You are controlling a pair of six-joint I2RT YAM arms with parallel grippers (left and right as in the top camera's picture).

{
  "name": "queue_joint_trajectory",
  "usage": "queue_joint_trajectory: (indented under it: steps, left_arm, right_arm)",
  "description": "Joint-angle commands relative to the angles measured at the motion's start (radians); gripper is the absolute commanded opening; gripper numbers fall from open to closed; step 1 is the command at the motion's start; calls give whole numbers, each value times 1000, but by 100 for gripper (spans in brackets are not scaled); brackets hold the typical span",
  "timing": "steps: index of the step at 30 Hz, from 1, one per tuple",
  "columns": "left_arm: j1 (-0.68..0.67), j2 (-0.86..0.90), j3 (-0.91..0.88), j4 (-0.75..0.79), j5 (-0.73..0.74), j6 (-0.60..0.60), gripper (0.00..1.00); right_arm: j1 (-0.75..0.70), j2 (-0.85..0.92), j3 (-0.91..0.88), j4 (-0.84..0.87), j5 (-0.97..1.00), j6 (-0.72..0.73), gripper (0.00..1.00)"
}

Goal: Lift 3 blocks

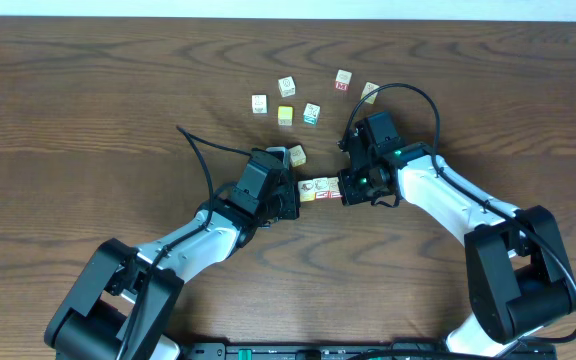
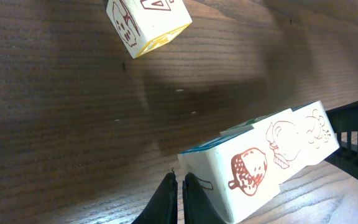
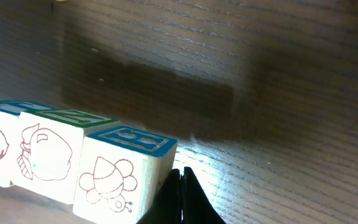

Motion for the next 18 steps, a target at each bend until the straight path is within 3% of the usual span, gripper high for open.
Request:
queue_joint_trajectory:
  steps: [1, 18]
  left_arm:
    - [-19, -28, 26, 14, 57, 1, 7]
    - [-19, -28, 26, 14, 57, 11, 8]
  right_arm:
    - [18, -27, 26, 7, -75, -37, 1]
    - [45, -27, 27, 14, -68, -76, 1]
